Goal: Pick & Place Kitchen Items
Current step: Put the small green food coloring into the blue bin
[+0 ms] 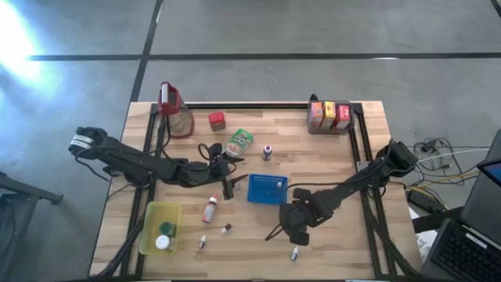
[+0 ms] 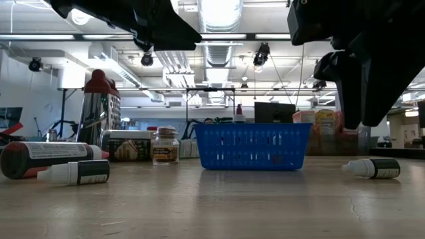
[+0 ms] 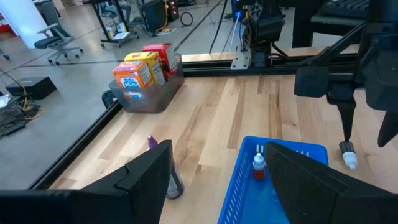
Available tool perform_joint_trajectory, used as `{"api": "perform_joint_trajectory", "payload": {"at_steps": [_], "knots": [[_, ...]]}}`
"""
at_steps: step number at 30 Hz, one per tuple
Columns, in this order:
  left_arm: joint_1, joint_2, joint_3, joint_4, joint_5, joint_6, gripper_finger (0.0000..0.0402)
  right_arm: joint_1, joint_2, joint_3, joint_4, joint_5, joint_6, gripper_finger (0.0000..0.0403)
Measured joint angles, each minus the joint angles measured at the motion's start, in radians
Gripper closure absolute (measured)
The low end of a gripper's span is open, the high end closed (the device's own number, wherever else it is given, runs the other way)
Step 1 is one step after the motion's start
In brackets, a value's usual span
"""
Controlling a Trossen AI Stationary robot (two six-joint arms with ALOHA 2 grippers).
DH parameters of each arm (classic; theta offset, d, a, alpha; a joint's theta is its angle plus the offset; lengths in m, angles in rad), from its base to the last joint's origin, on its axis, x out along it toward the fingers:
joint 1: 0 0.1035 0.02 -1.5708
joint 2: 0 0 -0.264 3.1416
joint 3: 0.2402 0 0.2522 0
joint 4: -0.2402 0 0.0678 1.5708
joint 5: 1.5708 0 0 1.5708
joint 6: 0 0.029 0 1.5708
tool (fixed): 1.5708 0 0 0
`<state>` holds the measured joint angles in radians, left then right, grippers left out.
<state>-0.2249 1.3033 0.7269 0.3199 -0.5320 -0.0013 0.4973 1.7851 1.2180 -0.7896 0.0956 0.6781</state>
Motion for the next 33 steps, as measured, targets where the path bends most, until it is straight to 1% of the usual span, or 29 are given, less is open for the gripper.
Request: {"api": "perform_joint_trajectory", "payload": {"at_steps": [5, 9, 18, 23, 29, 33], "knots": [[0.0, 0.0, 0.0, 0.001, 0.0, 0.001, 0.014, -0.002, 0.006, -0.038, 0.066, 0.0, -0.013, 0.0217], [0.0, 0.0, 0.0, 0.001, 0.0, 0.001, 0.014, -0.01, 0.006, -0.075, 0.11, -0.001, -0.016, 0.0214], [0.0, 0.0, 0.0, 0.001, 0.0, 0.002, 0.014, -0.027, 0.006, -0.166, 0.253, -0.026, -0.027, 0.0234], [0.0, 0.0, 0.0, 0.001, 0.0, 0.002, 0.014, -0.027, 0.006, -0.194, 0.261, -0.025, -0.026, 0.0235], [0.0, 0.0, 0.0, 0.001, 0.0, 0.002, 0.014, -0.027, 0.004, -0.224, 0.311, -0.018, -0.027, 0.0231], [0.0, 0.0, 0.0, 0.001, 0.0, 0.002, 0.014, -0.029, 0.003, -0.226, 0.313, -0.015, -0.027, 0.0244]]}}
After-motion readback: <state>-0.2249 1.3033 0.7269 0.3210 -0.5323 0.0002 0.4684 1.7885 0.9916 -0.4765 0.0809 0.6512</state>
